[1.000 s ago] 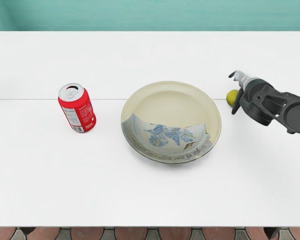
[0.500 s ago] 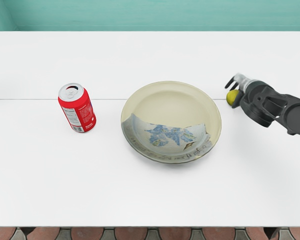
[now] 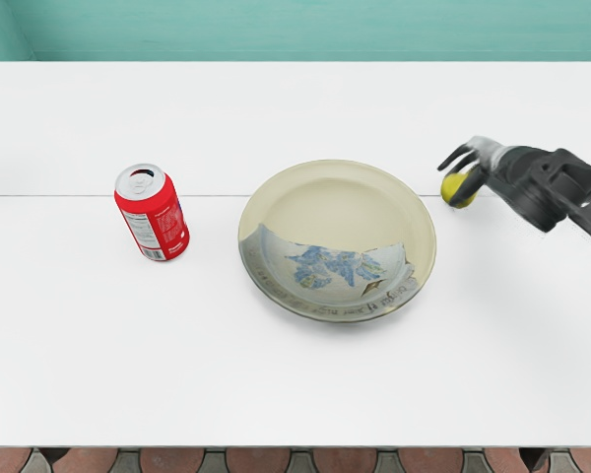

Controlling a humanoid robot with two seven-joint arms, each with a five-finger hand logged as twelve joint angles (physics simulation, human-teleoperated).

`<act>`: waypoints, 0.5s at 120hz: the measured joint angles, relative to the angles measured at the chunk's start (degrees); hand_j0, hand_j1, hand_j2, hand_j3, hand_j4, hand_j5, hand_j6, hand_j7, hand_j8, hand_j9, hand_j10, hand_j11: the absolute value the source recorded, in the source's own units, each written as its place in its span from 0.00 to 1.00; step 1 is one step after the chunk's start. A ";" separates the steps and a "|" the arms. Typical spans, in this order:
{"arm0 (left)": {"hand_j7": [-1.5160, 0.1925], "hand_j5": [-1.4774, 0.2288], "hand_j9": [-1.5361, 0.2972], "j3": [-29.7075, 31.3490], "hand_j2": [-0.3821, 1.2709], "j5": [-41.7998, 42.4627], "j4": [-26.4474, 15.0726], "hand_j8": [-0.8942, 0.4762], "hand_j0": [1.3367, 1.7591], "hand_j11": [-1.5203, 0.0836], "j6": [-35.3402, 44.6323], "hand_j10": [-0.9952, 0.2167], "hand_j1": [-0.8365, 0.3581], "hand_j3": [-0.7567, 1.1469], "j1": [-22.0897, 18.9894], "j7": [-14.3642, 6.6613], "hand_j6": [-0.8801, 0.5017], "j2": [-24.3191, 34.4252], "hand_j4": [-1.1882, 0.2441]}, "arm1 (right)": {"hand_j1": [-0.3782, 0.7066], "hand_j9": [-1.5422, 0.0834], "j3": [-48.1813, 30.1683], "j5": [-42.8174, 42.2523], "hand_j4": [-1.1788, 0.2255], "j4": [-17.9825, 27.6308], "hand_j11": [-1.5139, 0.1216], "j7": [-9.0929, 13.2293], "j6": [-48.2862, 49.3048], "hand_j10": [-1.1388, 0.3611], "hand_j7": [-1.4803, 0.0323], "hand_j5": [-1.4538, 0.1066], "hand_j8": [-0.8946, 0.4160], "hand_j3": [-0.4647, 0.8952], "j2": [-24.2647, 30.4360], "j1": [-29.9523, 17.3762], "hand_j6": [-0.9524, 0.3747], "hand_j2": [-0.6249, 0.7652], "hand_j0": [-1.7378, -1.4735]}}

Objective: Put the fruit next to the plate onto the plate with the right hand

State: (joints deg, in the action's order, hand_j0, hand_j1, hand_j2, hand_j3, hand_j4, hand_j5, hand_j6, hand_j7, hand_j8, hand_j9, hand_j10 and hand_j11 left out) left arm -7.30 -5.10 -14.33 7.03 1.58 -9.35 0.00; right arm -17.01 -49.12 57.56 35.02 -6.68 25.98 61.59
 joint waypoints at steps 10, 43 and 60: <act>0.89 0.87 0.84 0.00 0.23 0.01 0.01 0.65 0.76 0.95 0.00 0.82 0.99 0.40 0.00 0.00 0.64 0.00 0.83 | 0.58 0.52 -4.65 2.98 0.46 5.81 0.50 -0.02 2.14 0.41 0.52 0.49 0.37 0.34 3.97 -0.05 0.33 0.50 0.30; 0.89 0.87 0.84 0.01 0.23 0.00 0.00 0.65 0.76 0.95 0.00 0.82 0.99 0.40 0.00 0.00 0.64 0.00 0.83 | 0.61 0.49 -12.00 8.61 0.43 24.46 0.47 -0.01 5.09 0.43 0.48 0.44 0.39 0.34 9.69 -0.09 0.31 0.55 0.30; 0.89 0.87 0.84 0.01 0.23 0.00 0.00 0.65 0.76 0.95 0.00 0.82 0.99 0.40 0.00 0.00 0.64 0.00 0.83 | 0.61 0.45 -12.80 9.63 0.41 28.89 0.43 -0.02 5.69 0.43 0.45 0.40 0.40 0.34 6.66 -2.93 0.31 0.61 0.30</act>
State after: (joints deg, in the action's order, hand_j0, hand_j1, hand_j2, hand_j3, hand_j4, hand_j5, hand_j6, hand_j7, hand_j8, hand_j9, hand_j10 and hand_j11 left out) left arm -7.29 -5.10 -14.33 7.03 1.58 -9.35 0.00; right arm -29.81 -39.49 86.45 35.00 -0.99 32.63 58.66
